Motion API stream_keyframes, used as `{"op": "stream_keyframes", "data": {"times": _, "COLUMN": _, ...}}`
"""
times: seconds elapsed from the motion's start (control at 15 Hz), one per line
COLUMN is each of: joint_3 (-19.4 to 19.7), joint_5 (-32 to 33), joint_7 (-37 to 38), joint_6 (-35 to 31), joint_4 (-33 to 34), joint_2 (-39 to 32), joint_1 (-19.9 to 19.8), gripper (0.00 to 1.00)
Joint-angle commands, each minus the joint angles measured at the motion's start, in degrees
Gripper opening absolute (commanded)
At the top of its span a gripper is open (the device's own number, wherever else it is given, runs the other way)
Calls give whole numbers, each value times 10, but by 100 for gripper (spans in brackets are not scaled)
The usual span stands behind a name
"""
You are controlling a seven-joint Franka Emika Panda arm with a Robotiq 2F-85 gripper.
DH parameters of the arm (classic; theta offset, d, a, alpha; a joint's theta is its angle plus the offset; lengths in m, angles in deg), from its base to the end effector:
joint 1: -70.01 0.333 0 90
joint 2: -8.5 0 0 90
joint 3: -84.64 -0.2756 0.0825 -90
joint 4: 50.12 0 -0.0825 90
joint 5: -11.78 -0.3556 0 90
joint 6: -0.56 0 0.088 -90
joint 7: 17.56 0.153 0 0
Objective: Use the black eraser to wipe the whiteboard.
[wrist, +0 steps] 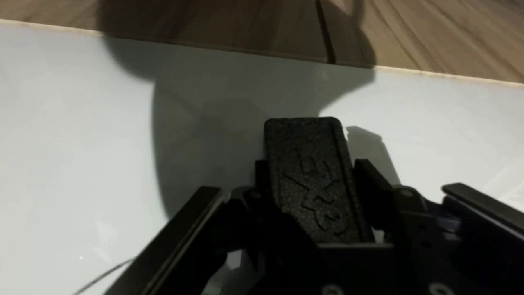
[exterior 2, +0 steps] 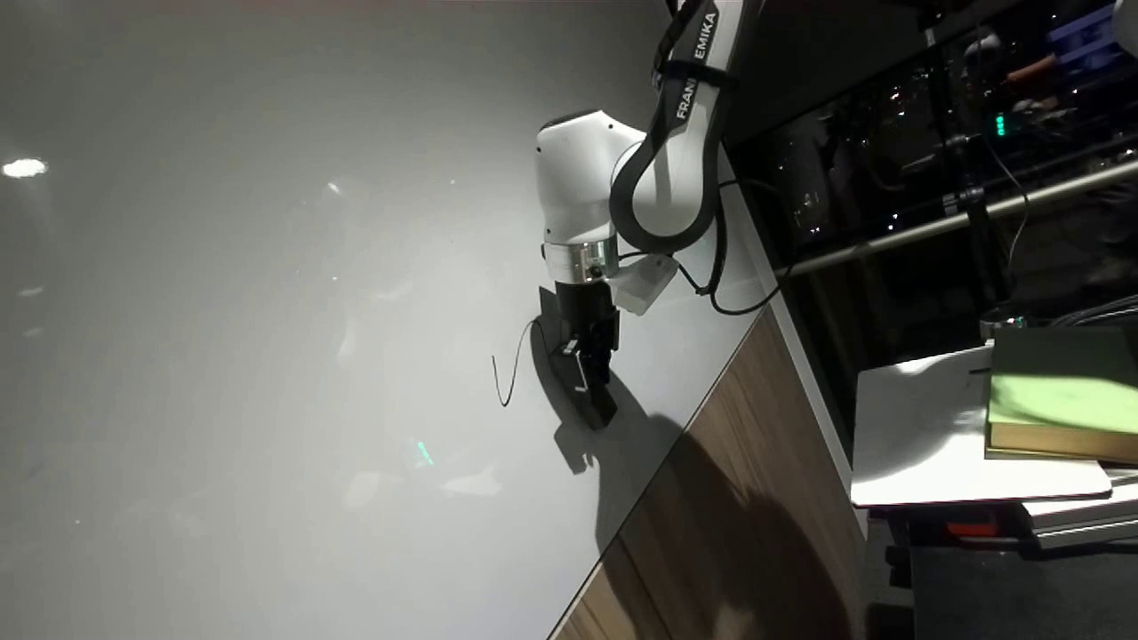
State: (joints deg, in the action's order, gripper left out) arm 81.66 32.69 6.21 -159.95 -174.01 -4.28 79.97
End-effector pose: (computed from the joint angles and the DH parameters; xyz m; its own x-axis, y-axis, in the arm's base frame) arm 0.5689 0.1423 0.2760 0.8940 0.1288 0.4291 0.1107 -0.9916 0.0670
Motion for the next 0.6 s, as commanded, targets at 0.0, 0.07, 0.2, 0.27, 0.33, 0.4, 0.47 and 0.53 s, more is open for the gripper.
{"op": "stream_keyframes", "data": {"times": 0.0, "joint_3": -3, "joint_5": 22, "joint_7": 34, "joint_6": 3, "joint_4": 24, "joint_2": -5, "joint_1": 32, "gripper": 28}}
{"op": "stream_keyframes", "data": {"times": 0.07, "joint_3": -4, "joint_5": 24, "joint_7": 39, "joint_6": 9, "joint_4": 27, "joint_2": -2, "joint_1": 41, "gripper": 28}}
{"op": "stream_keyframes", "data": {"times": 0.2, "joint_3": -7, "joint_5": 25, "joint_7": 43, "joint_6": 18, "joint_4": 36, "joint_2": 4, "joint_1": 58, "gripper": 28}}
{"op": "stream_keyframes", "data": {"times": 0.27, "joint_3": -8, "joint_5": 25, "joint_7": 46, "joint_6": 23, "joint_4": 43, "joint_2": 6, "joint_1": 67, "gripper": 28}}
{"op": "stream_keyframes", "data": {"times": 0.33, "joint_3": -10, "joint_5": 20, "joint_7": 45, "joint_6": 31, "joint_4": 53, "joint_2": 7, "joint_1": 75, "gripper": 28}}
{"op": "stream_keyframes", "data": {"times": 0.4, "joint_3": -14, "joint_5": 16, "joint_7": 45, "joint_6": 42, "joint_4": 64, "joint_2": 8, "joint_1": 83, "gripper": 28}}
{"op": "stream_keyframes", "data": {"times": 0.47, "joint_3": -16, "joint_5": 15, "joint_7": 47, "joint_6": 53, "joint_4": 77, "joint_2": 7, "joint_1": 91, "gripper": 28}}
{"op": "stream_keyframes", "data": {"times": 0.53, "joint_3": -18, "joint_5": 17, "joint_7": 52, "joint_6": 64, "joint_4": 89, "joint_2": 6, "joint_1": 100, "gripper": 28}}
